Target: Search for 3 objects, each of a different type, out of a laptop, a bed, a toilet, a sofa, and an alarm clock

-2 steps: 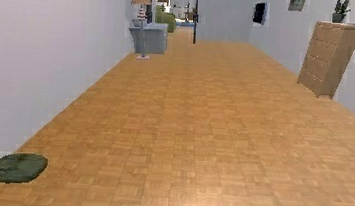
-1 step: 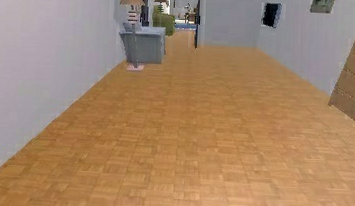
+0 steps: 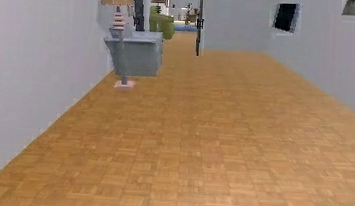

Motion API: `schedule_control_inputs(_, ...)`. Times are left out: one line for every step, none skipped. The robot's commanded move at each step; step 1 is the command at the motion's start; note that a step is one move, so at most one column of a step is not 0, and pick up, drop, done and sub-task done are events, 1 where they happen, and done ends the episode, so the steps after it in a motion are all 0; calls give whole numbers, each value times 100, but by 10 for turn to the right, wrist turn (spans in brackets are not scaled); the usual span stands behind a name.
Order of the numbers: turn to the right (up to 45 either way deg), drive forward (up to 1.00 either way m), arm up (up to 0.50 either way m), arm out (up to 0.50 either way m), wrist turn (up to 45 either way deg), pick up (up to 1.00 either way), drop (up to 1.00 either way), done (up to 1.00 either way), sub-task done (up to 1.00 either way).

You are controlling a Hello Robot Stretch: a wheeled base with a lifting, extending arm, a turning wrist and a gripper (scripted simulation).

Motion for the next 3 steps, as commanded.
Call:
schedule_control_inputs(0,100,0,0,0,0,0,0,0)
schedule_control_inputs(30,0,0,0,0,0,0,0,0)
schedule_control_inputs(0,100,0,0,0,0,0,0,0)
